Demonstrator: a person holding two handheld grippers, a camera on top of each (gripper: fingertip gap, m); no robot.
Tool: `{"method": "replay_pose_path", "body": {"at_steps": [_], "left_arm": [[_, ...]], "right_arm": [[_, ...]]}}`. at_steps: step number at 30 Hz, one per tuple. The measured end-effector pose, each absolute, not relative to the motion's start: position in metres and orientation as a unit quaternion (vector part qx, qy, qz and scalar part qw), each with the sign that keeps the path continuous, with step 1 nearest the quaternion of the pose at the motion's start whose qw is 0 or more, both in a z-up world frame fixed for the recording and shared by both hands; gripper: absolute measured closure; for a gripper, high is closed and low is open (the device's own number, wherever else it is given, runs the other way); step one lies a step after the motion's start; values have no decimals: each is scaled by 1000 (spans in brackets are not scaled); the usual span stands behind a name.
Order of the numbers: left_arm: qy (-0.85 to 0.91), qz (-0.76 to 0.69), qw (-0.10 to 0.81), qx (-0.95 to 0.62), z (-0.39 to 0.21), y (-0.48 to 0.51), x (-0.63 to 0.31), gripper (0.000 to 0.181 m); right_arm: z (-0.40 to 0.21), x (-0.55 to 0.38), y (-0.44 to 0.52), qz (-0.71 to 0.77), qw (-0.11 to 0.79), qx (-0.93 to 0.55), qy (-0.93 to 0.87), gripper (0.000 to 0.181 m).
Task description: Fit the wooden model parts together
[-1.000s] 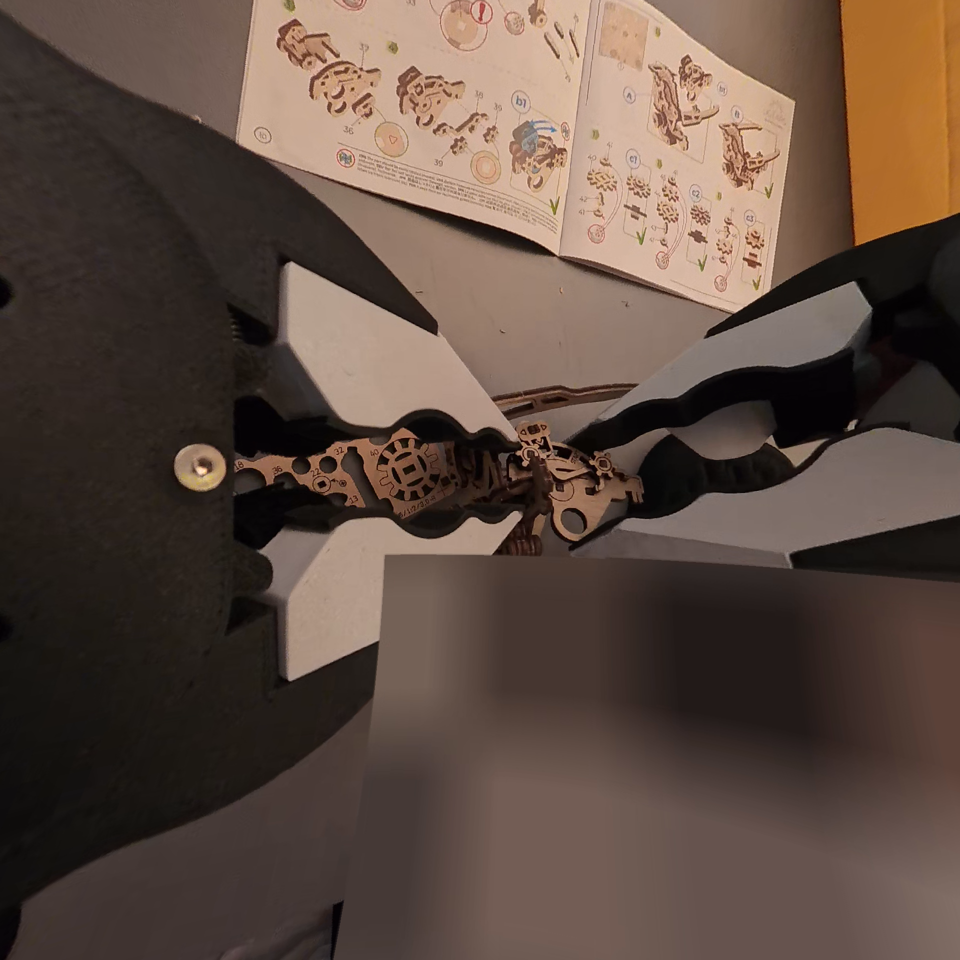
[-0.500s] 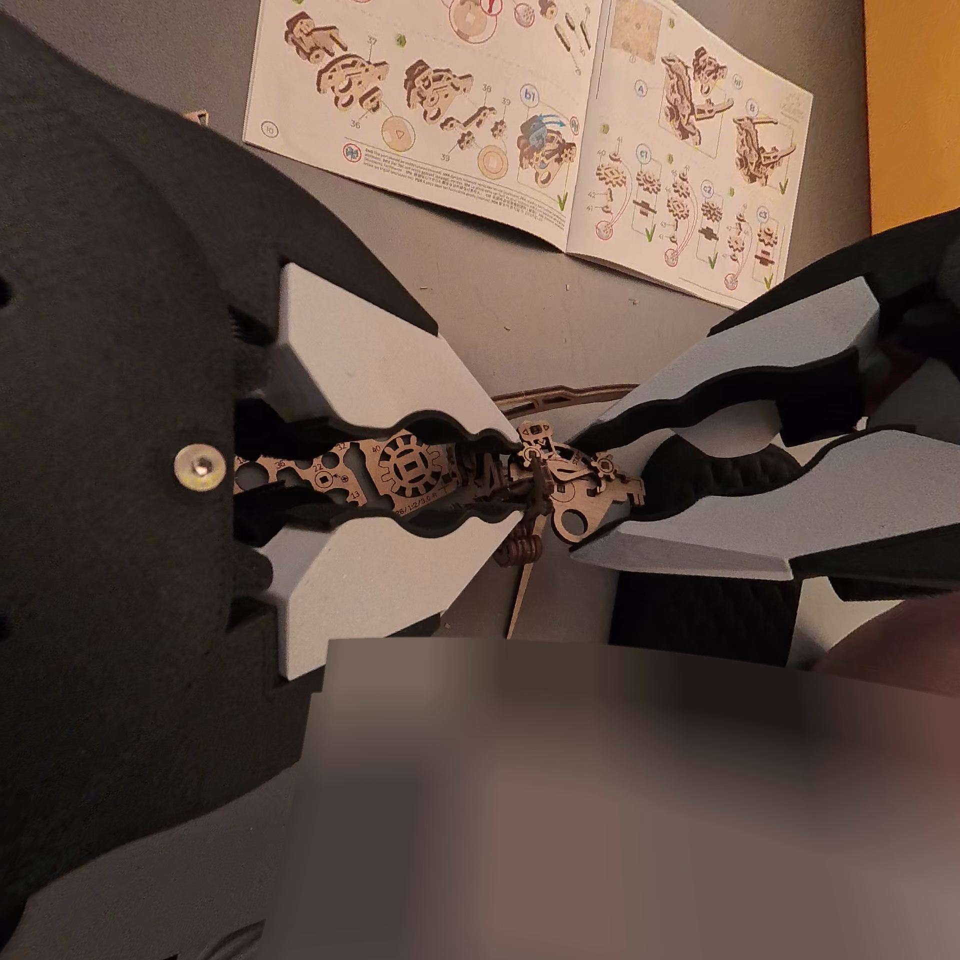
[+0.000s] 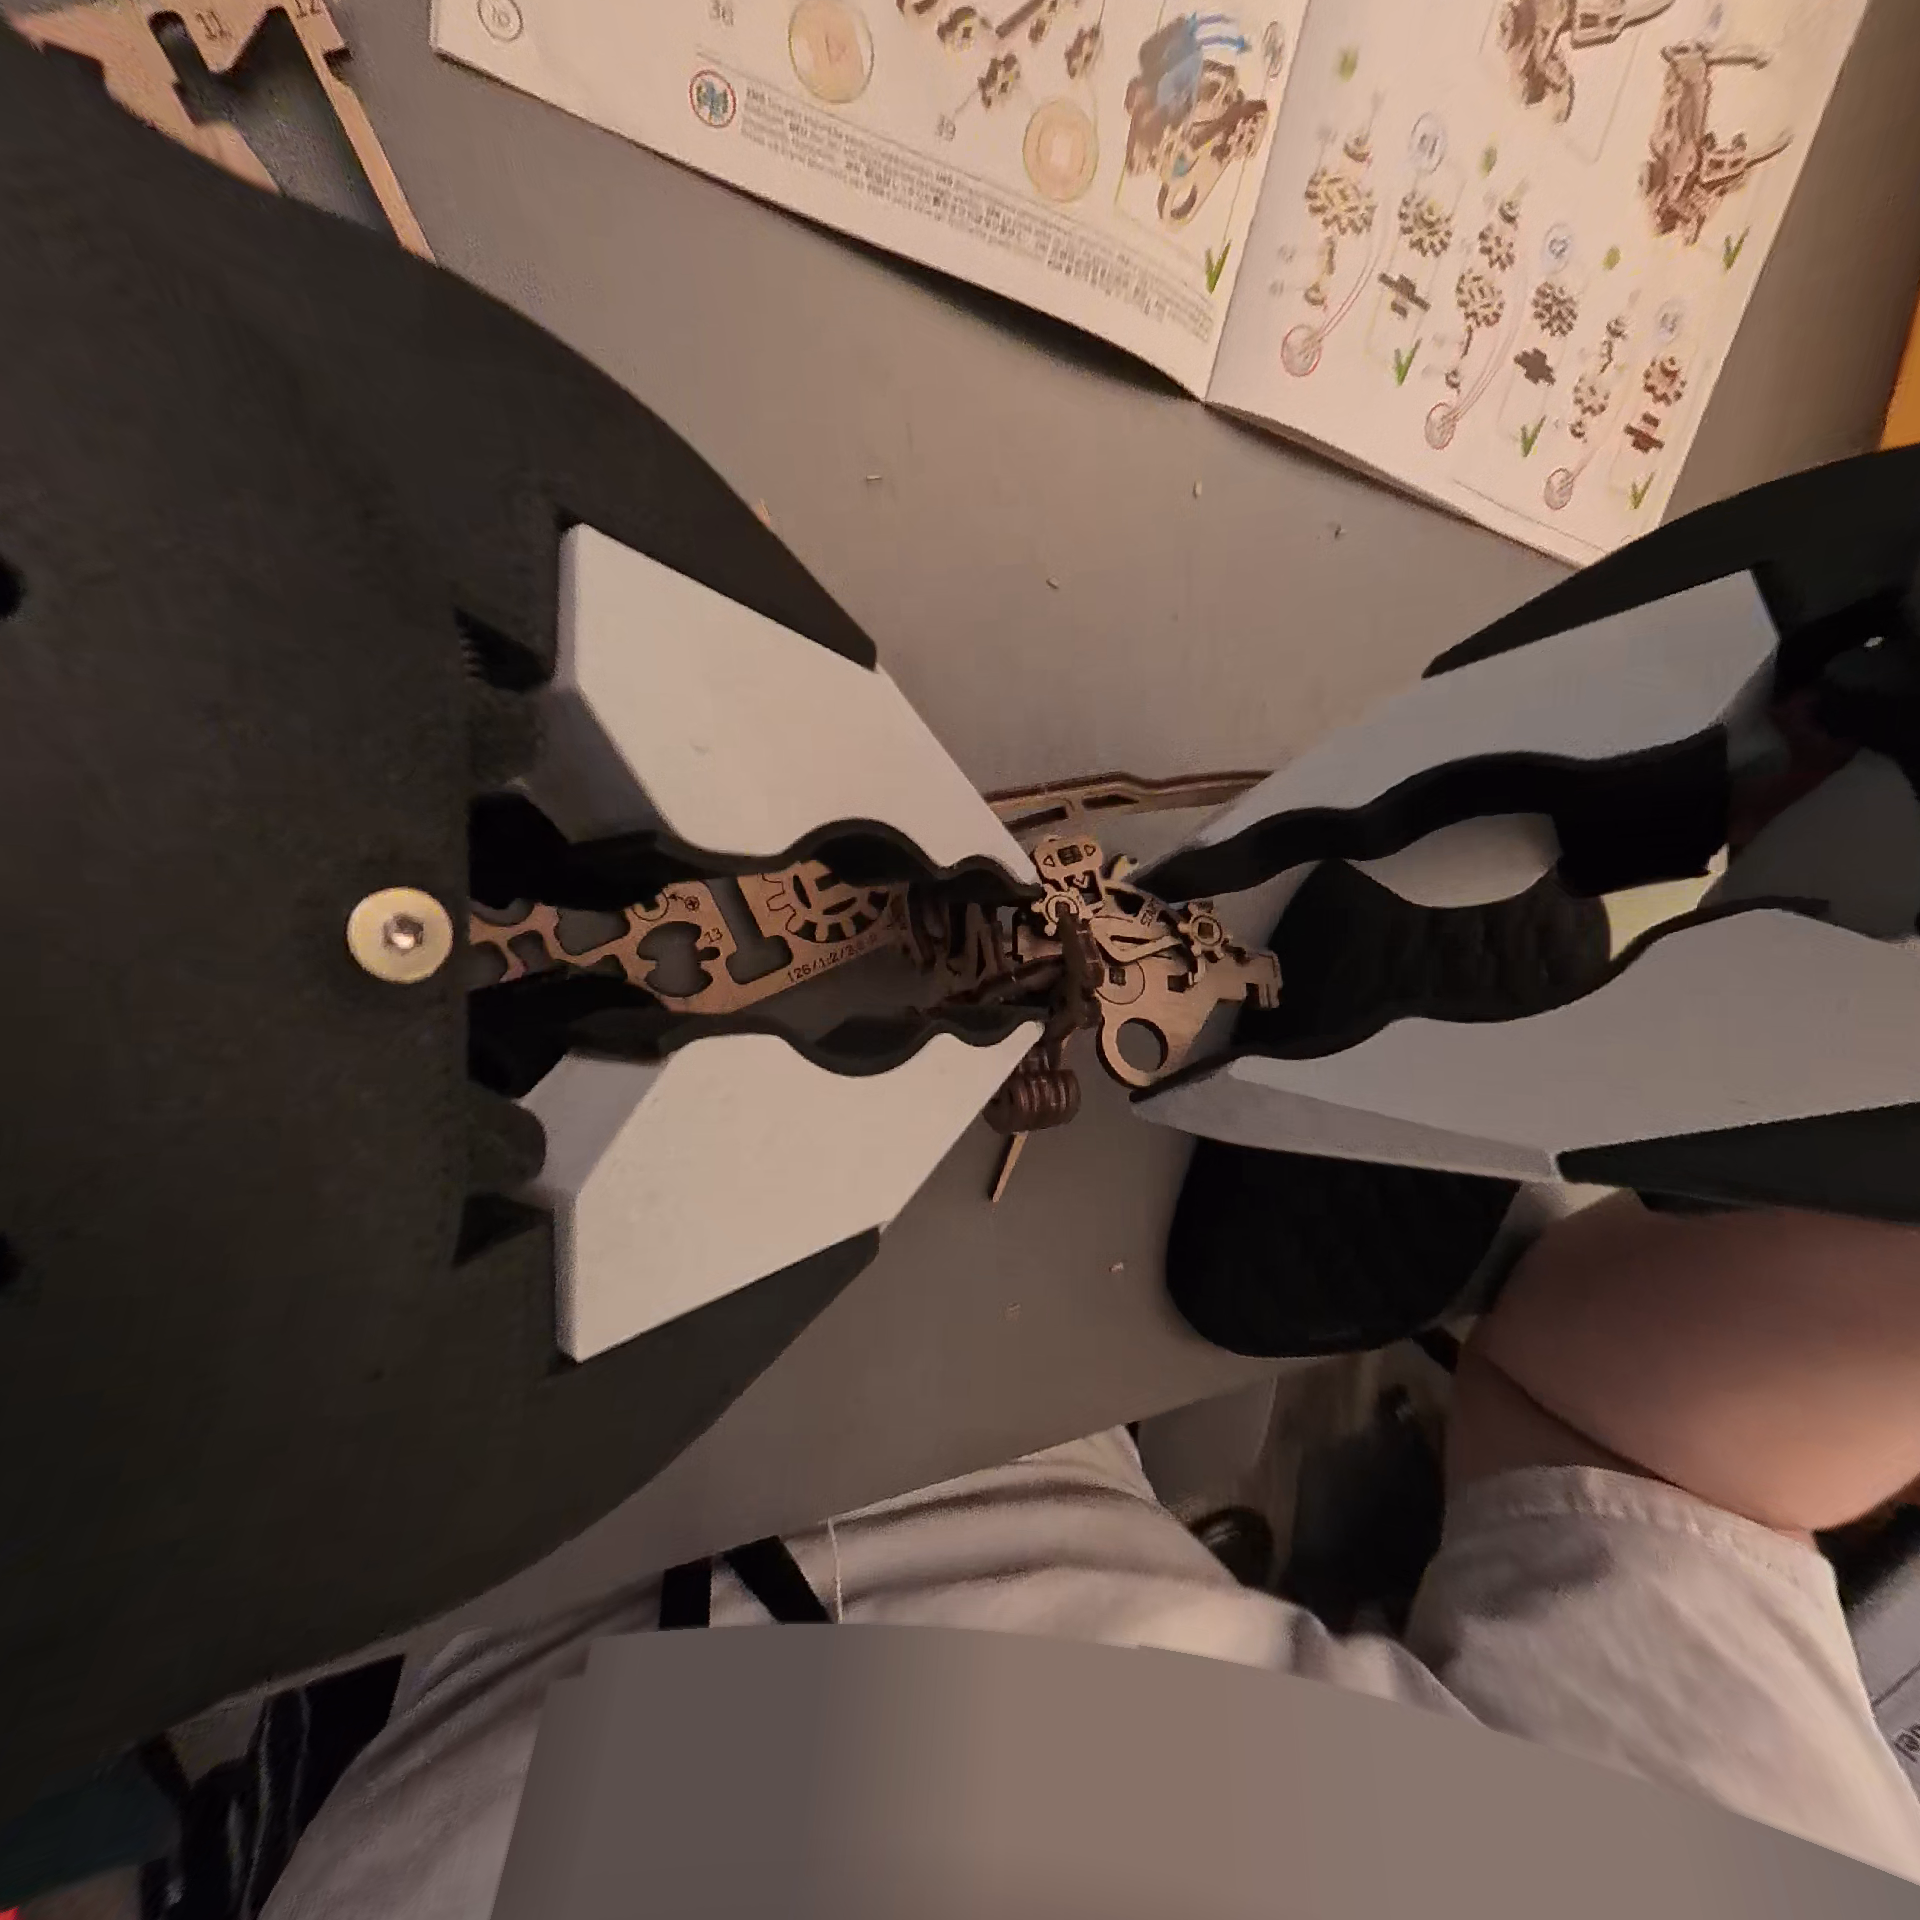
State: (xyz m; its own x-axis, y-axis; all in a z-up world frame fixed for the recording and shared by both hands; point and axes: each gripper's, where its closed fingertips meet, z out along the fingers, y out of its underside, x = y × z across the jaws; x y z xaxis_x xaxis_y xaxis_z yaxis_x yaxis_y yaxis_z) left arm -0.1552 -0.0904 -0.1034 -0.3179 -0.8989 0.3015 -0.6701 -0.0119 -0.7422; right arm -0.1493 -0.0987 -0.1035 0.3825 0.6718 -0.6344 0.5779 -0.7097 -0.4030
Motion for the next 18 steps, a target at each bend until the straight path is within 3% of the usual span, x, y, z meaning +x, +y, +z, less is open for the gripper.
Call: {"method": "replay_pose_path", "body": {"at_steps": [18], "left_arm": [[691,-429,135,-566,-108,-82,-160,157]], "right_arm": [[-107,-151,-94,447,15,-823,-350,141]]}}
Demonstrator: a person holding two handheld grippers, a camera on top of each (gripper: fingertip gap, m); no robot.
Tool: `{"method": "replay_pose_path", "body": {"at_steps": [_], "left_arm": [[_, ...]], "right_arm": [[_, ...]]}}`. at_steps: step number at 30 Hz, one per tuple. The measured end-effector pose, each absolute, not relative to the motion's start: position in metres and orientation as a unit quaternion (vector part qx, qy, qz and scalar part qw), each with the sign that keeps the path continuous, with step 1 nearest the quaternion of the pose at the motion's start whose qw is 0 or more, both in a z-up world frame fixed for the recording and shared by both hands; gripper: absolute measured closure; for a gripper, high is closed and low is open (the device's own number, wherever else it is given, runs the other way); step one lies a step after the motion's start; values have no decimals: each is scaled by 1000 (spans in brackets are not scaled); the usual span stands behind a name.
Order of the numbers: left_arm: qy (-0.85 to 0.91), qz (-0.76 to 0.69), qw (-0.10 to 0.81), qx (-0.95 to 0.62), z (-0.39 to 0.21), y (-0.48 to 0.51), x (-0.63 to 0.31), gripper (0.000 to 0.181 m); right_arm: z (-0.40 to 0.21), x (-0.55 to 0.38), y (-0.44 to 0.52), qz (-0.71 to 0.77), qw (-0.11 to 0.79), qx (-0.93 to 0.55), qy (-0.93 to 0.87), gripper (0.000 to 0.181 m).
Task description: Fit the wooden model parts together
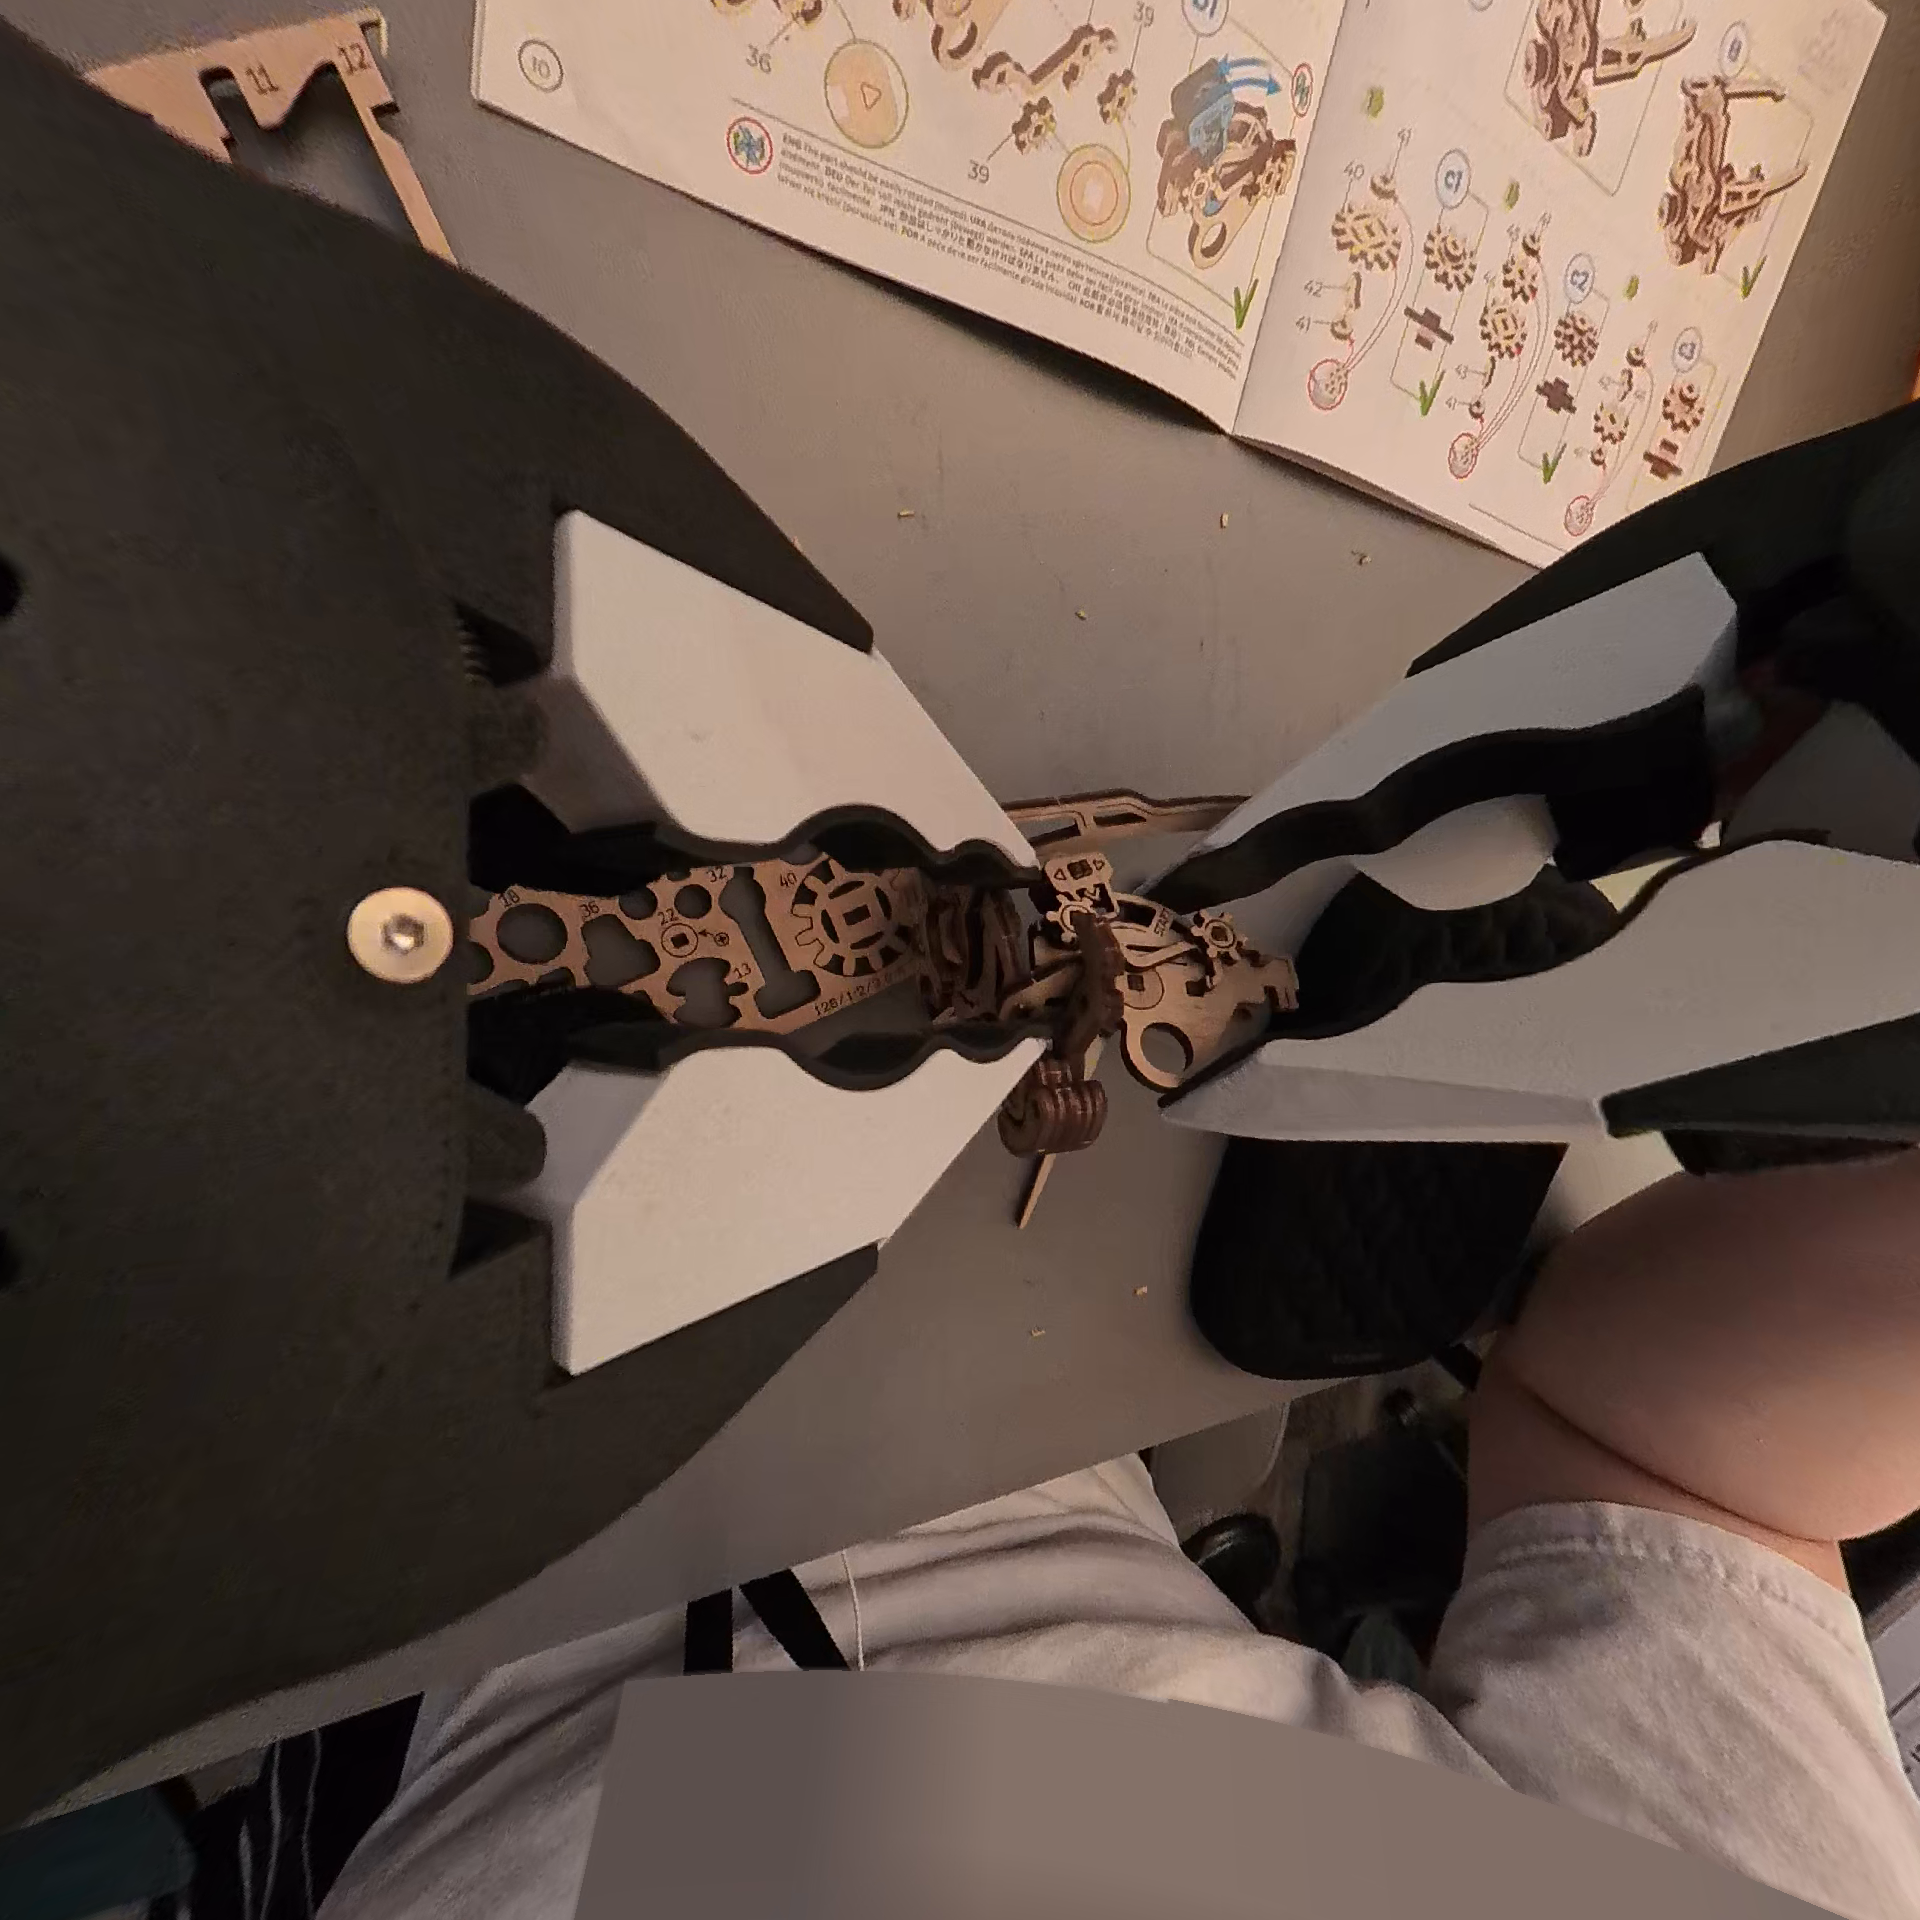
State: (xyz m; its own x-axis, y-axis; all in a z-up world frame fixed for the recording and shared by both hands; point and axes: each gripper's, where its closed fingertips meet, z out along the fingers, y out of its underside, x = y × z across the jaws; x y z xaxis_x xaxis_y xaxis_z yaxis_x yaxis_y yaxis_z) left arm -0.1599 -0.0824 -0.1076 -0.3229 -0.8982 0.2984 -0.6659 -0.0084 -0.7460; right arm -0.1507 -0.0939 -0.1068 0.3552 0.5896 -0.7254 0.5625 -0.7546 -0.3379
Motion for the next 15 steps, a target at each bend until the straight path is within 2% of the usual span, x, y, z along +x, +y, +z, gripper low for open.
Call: {"method": "replay_pose_path", "body": {"at_steps": [15], "left_arm": [[682,-445,116,-568,-106,-85,-160,161]], "right_arm": [[-107,-148,-96,457,-10,-823,-338,141]]}}
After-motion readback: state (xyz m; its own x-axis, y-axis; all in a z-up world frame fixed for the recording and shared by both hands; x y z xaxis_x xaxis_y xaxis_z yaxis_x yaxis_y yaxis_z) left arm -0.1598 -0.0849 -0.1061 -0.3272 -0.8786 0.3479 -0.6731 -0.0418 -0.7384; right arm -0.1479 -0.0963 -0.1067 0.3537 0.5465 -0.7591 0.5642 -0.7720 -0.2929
